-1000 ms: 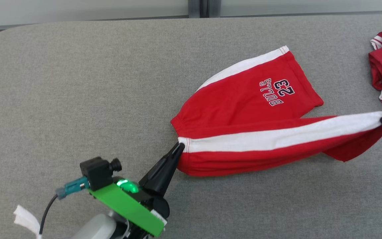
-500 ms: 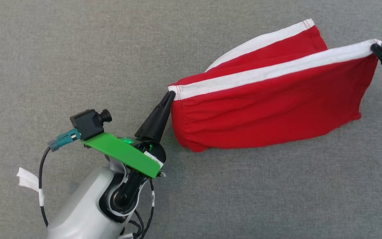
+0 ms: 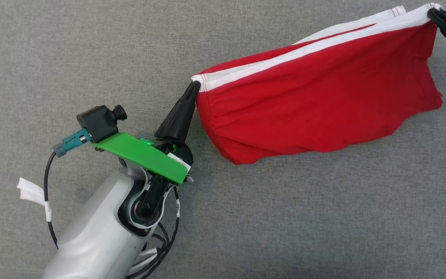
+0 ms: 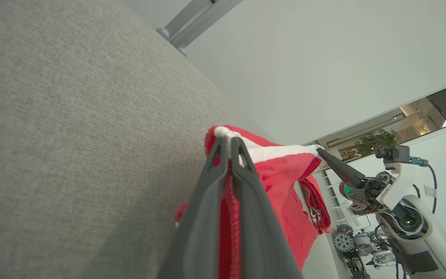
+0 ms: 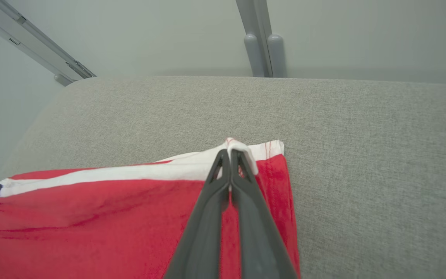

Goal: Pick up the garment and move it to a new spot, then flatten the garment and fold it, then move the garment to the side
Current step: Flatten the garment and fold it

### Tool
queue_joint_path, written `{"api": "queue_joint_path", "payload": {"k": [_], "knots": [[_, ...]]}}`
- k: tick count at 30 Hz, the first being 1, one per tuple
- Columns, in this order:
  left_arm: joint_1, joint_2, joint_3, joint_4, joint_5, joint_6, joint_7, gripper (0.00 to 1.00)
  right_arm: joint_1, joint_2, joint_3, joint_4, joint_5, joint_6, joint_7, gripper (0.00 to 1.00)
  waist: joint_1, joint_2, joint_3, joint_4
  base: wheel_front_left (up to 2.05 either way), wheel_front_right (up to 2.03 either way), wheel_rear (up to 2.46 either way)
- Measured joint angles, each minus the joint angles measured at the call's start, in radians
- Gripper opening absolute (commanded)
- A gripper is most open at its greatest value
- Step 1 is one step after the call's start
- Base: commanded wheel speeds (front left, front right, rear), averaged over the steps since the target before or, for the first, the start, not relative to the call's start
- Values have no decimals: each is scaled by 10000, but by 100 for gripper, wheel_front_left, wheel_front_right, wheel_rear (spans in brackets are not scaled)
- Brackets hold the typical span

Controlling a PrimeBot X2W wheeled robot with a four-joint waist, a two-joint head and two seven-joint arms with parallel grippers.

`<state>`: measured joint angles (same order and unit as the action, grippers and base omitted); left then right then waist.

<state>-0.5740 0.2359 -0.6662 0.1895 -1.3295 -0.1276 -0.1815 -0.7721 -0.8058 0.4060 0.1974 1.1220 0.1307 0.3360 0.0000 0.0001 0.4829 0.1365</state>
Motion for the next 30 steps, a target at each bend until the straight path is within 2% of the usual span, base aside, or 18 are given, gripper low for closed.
{"api": "queue_joint_path", "payload": {"k": [2,3,4,5,6,7,8,14,16,18,20,23,25,30], "knots": [[-151,40,-100,148,336,0,-123,0,-198,-4,242,142,-92,0,23,0,0,-1,56,32,0,0,0],[-187,35,-150,203,399,0,-151,10,-267,-4,362,201,-127,0,17,0,0,0,80,39,0,0,0],[-199,12,-190,259,397,0,-199,27,-331,6,468,267,-140,0,-36,0,0,0,97,42,0,0,0],[-205,-2,-215,293,397,0,-213,40,-354,12,529,299,-138,0,-59,0,0,0,102,39,0,0,0],[-212,-10,-272,345,399,0,-221,96,-378,31,621,364,-107,0,-163,4,0,0,104,28,0,0,0],[-220,-10,-295,391,399,0,-232,100,-384,44,692,420,-67,0,-259,42,0,0,101,17,0,0,0],[-223,-8,-305,420,401,0,-263,100,-385,50,736,468,-63,0,-378,100,0,0,95,8,0,0,0],[-309,79,-437,525,982,0,-579,100,-306,119,819,631,21,0,-1868,100,0,0,-141,-44,0,0,0],[-257,165,-374,560,1480,4,-679,100,-68,94,920,548,84,0,-2332,100,0,0,-280,-58,0,0,0],[-5,221,-146,525,2165,173,-763,100,392,98,997,451,155,0,-2934,100,0,0,-466,-74,0,0,0],[336,174,244,351,3022,522,-777,100,785,69,1062,385,159,0,-3425,100,0,0,-634,-86,0,0,0],[1276,-339,1356,-403,4727,980,-811,100,1604,132,1045,552,-65,0,-4466,100,0,0,-991,-94,0,0,0],[2161,-784,1806,-788,5756,1124,-823,100,2230,360,1007,813,-67,0,-4939,100,0,0,-1243,-78,0,0,0],[3605,-1423,2629,-1331,8054,1482,-825,100,3091,780,851,1601,-284,0,-5277,100,0,0,-1770,109,0,0,0]]}}
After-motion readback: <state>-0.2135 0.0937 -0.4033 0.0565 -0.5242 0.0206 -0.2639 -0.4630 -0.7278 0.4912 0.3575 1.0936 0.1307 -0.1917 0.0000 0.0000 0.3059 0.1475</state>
